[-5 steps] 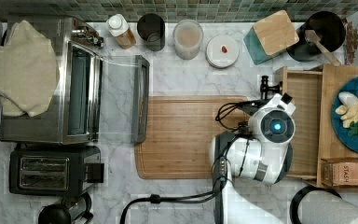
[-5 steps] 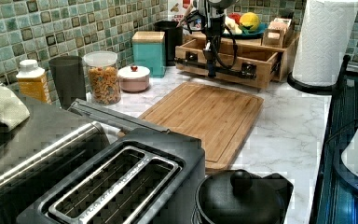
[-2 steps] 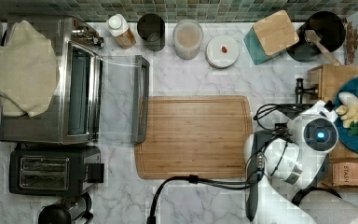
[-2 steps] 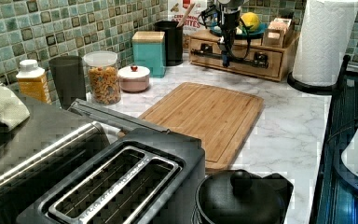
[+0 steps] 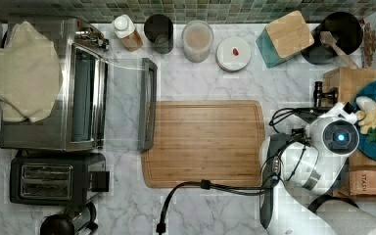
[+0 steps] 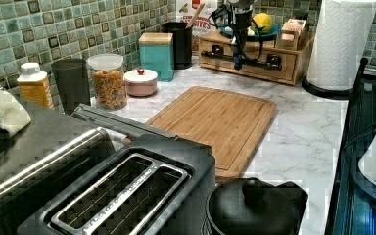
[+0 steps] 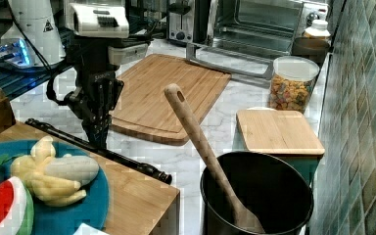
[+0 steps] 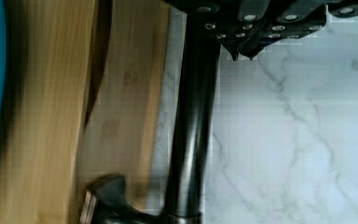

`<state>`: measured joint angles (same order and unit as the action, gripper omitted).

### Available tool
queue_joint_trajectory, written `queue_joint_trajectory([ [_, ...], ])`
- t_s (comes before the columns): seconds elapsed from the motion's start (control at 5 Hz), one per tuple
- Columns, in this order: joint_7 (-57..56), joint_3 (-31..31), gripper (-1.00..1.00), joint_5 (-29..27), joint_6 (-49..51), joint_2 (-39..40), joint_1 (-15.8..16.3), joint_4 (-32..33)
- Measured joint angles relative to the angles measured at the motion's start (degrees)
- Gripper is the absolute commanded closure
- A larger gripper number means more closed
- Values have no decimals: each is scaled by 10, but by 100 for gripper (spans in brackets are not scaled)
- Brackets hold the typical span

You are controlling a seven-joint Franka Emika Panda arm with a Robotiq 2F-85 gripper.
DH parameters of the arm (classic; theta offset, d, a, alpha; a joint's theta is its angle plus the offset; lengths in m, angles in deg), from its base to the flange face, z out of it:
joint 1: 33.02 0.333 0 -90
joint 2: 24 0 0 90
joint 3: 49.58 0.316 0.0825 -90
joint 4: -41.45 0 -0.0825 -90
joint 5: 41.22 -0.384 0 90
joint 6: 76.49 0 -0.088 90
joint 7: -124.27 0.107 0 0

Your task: Close the drawer.

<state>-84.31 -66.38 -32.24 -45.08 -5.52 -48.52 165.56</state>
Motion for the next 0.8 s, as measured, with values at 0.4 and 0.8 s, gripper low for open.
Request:
queue_joint_trajectory([
  [0.4,-53,3,100,-3,24,0,-4,-10],
  [0.8,-53,2,100,-3,24,0,-3,-11],
])
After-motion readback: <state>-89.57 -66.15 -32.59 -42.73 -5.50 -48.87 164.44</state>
